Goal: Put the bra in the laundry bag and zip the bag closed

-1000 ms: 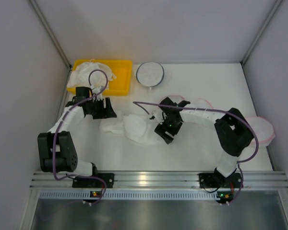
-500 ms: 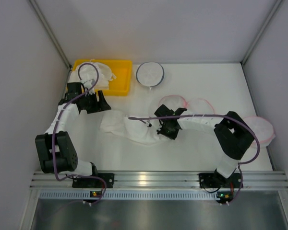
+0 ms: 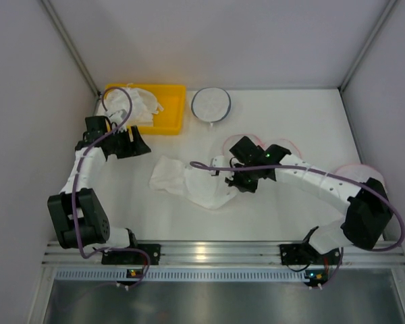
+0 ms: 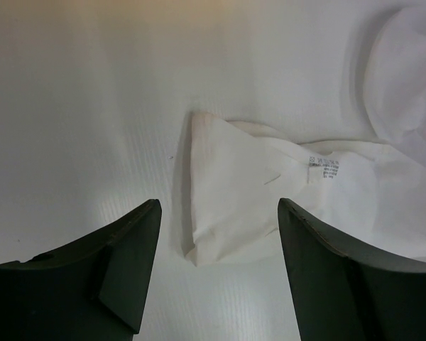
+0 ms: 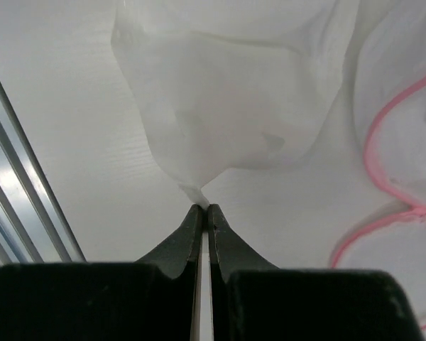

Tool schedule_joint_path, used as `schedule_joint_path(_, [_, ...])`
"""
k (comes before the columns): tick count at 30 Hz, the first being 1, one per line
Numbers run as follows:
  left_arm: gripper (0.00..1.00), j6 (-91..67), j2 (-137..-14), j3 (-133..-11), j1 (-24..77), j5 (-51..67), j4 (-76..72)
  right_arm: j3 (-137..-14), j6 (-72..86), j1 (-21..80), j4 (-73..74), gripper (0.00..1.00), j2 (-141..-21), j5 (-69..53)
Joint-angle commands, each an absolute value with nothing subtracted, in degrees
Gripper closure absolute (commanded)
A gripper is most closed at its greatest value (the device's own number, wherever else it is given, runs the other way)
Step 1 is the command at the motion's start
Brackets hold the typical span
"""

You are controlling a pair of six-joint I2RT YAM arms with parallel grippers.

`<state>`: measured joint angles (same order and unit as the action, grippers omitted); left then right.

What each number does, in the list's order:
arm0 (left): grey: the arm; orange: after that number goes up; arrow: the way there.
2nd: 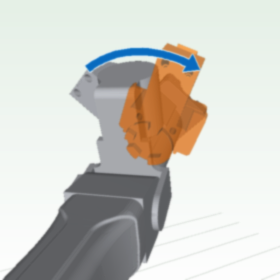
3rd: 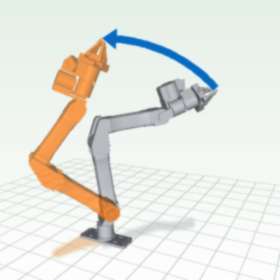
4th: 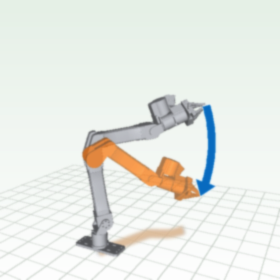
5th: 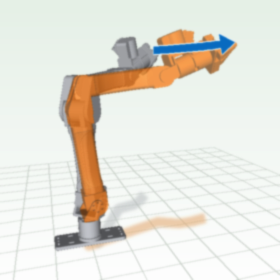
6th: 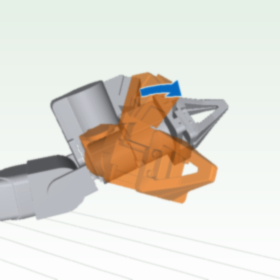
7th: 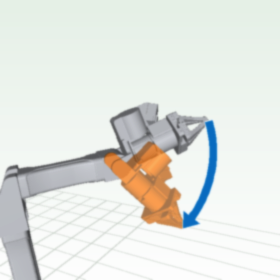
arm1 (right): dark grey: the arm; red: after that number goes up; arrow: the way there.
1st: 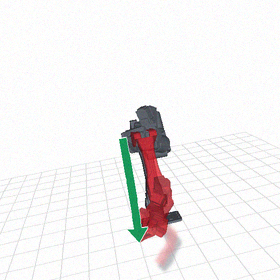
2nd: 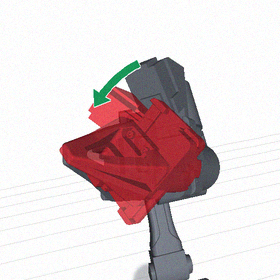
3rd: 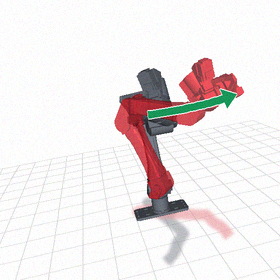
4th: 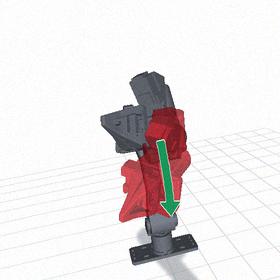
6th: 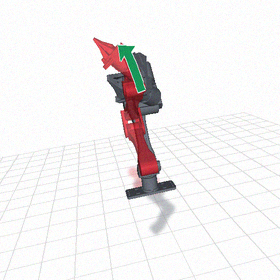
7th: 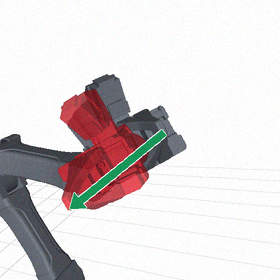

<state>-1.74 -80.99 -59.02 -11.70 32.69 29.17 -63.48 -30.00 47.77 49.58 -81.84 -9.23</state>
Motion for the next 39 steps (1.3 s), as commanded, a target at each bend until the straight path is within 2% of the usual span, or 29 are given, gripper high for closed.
schedule_joint_path(1, [0.28, -1.2, -79.8, -58.0, -12.0, 35.8, 28.9, -71.2, -32.6, 47.8, 51.5, 1.00, -86.7, -16.1])
schedule_joint_path(13, [0.32, -6.5, -84.8, -56.3, -16.6, 41.0, 29.0, -106.3, -30.3, 51.0, 53.9, 1.00, -116.2, -26.2])
schedule_joint_path(20, [0.35, -8.7, -88.2, -54.4, -18.0, 43.4, 29.1, -112.5, -31.2, 53.1, 54.8, 1.00, -126.6, -27.5])
schedule_joint_path(26, [0.35, -9.9, -89.9, -52.0, -18.5, 42.7, 29.0, -112.5, -30.4, 53.3, 53.4, 1.00, -128.7, -27.2])
schedule_joint_path(27, [0.35, -10.1, -90.2, -51.9, -18.6, 42.5, 29.0, -112.4, -30.0, 53.2, 52.7, 0.98, -128.5, -27.0])
schedule_joint_path(28, [0.35, -10.4, -90.4, -51.9, -18.7, 42.6, 29.0, -112.3, -29.2, 53.3, 51.8, 0.89, -127.9, -26.4])
schedule_joint_path(30, [0.35, -10.5, -91.0, -51.8, -18.8, 42.5, 29.0, -112.4, -28.6, 53.2, 50.9, 0.83, -127.0, -25.7])
schedule_joint_path(31, [0.36, -10.7, -91.3, -51.8, -18.9, 42.4, 29.0, -112.9, -28.1, 53.2, 50.2, 0.74, -126.8, -24.9])
schedule_joint_path(32, [0.37, -10.8, -91.7, -51.8, -18.9, 41.8, 29.0, -113.4, -27.9, 53.2, 49.8, 0.69, -126.7, -24.4])
schedule_joint_path(36, [0.39, -9.9, -94.7, -52.9, -19.2, 41.4, 28.6, -116.5, -26.9, 53.2, 49.2, 0.54, -125.8, -21.7])
schedule_joint_path(38, [0.42, -9.8, -96.4, -53.2, -19.4, 42.0, 27.8, -115.8, -26.3, 53.1, 48.0, 0.52, -124.4, -21.1])
schedule_joint_path(39, [0.44, -9.8, -97.0, -53.6, -19.5, 42.5, 27.3, -114.9, -24.7, 52.9, 47.0, 0.46, -121.9, -21.4])
